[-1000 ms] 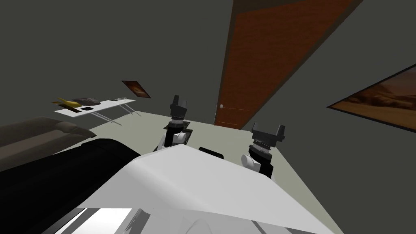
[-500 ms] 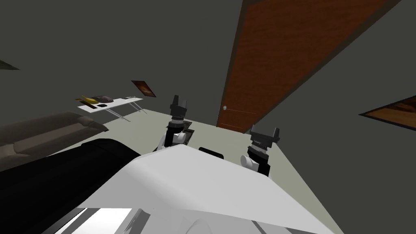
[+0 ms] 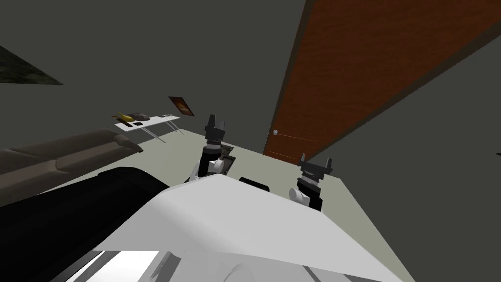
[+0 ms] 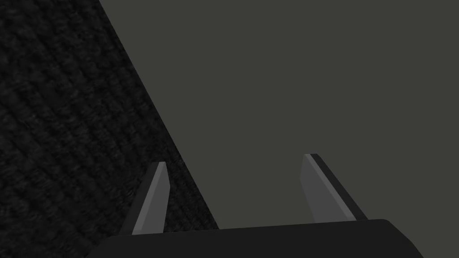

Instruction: Pull the door open

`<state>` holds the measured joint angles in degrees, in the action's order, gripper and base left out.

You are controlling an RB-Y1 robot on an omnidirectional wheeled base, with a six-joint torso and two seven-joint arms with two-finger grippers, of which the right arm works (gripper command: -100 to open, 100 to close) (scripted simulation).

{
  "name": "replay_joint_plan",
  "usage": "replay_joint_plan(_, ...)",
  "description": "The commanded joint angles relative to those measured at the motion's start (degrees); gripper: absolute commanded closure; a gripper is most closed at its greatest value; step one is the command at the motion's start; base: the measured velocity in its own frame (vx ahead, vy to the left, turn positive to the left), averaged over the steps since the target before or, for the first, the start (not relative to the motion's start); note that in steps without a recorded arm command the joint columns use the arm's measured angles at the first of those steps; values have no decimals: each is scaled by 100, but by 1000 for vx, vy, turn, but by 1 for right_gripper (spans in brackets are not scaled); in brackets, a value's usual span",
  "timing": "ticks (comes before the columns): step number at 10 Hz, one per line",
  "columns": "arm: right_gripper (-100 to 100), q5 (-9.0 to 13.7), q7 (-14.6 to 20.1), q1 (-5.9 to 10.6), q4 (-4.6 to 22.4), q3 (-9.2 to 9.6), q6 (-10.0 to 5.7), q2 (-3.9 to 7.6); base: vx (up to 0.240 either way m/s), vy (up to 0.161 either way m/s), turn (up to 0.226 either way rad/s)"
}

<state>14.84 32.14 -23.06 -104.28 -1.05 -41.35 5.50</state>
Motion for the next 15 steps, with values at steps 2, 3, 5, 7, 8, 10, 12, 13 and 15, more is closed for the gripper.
replay_joint_plan(2, -100, 161, 289, 56, 338, -26, -55, 8, 104, 3, 153)
replay_joint_plan(3, -100, 223, 396, 70, 457, -36, -73, 12, 107, 4, 174)
replay_joint_plan(5, -100, 346, 609, 100, 697, -57, -109, 17, 116, 2, 159)
replay_joint_plan(7, -100, 470, 823, 129, 937, -77, -145, 19, 125, -10, 161)
replay_joint_plan(8, -100, 532, 930, 144, 1056, -87, -162, 19, 113, -12, 115)
replay_joint_plan(10, -100, 655, 1143, 173, 1295, -108, -198, 20, 98, -7, 153)
replay_joint_plan(12, -100, 775, 1350, 202, 1528, -127, -233, 15, 103, -17, 178)
replay_joint_plan(13, -100, 836, 1454, 216, 1644, -137, -250, 12, 113, -22, 147)
replay_joint_plan(15, -100, 956, 1662, 245, 1877, -157, -285, 8, 123, -12, 141)
